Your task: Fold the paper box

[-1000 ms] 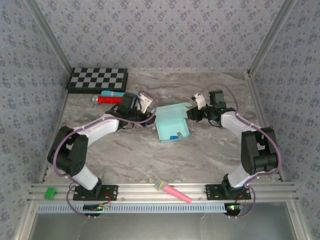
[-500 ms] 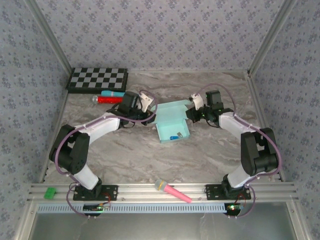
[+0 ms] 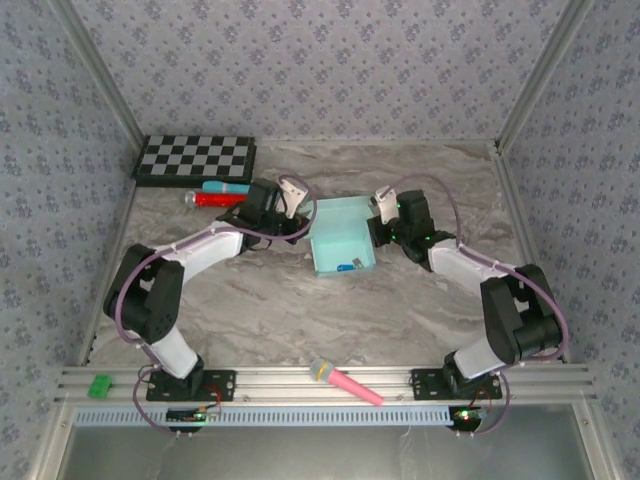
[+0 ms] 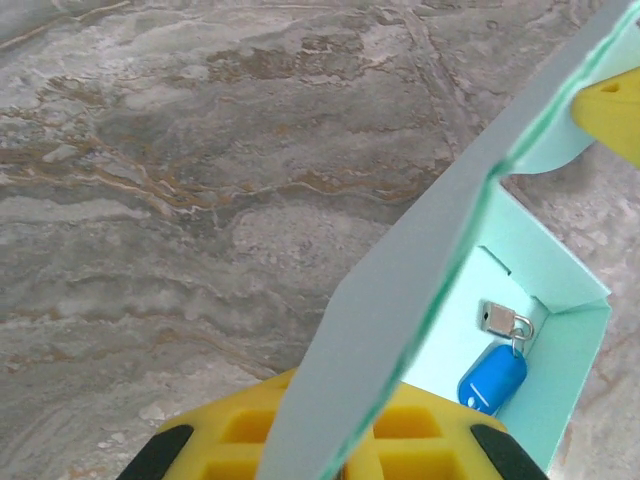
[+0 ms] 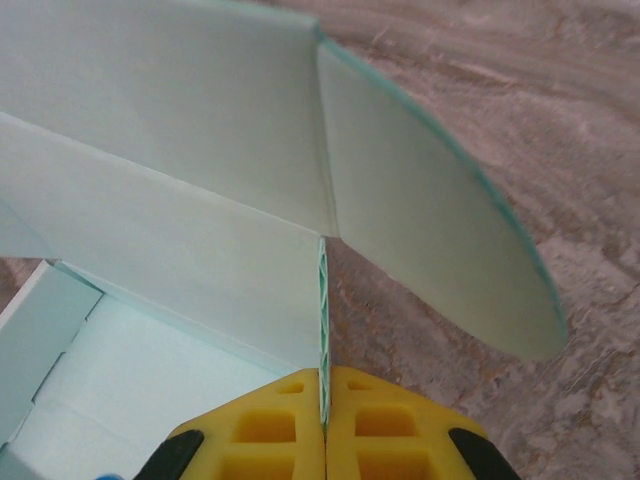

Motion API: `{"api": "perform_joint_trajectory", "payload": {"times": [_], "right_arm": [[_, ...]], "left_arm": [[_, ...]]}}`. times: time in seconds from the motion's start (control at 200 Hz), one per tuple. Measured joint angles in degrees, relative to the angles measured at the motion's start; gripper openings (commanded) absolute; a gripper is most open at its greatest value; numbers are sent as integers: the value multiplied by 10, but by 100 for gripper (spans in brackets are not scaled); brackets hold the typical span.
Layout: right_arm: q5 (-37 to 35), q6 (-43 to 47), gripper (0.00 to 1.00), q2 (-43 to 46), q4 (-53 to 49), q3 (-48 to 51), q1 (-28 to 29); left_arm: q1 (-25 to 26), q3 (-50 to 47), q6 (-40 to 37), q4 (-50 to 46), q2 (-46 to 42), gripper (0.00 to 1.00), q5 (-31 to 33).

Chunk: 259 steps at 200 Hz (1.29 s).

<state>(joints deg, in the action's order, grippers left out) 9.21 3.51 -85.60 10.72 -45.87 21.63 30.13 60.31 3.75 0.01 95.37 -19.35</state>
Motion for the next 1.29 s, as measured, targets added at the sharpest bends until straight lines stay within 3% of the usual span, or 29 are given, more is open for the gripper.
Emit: {"api": "perform_joint_trajectory", "payload": {"times": [0.505,0.9,1.294], "right_arm": [[-204,-64,4,-54,136,1,71],[-267,-93,4,-85,192,2,95],[-291,-104,11,-94,226,16,105]], "left_arm": [[0,37,22,66,52,13,80],[0,37,51,95,60,16,100],[2,23,71,116,60,19,100]]}}
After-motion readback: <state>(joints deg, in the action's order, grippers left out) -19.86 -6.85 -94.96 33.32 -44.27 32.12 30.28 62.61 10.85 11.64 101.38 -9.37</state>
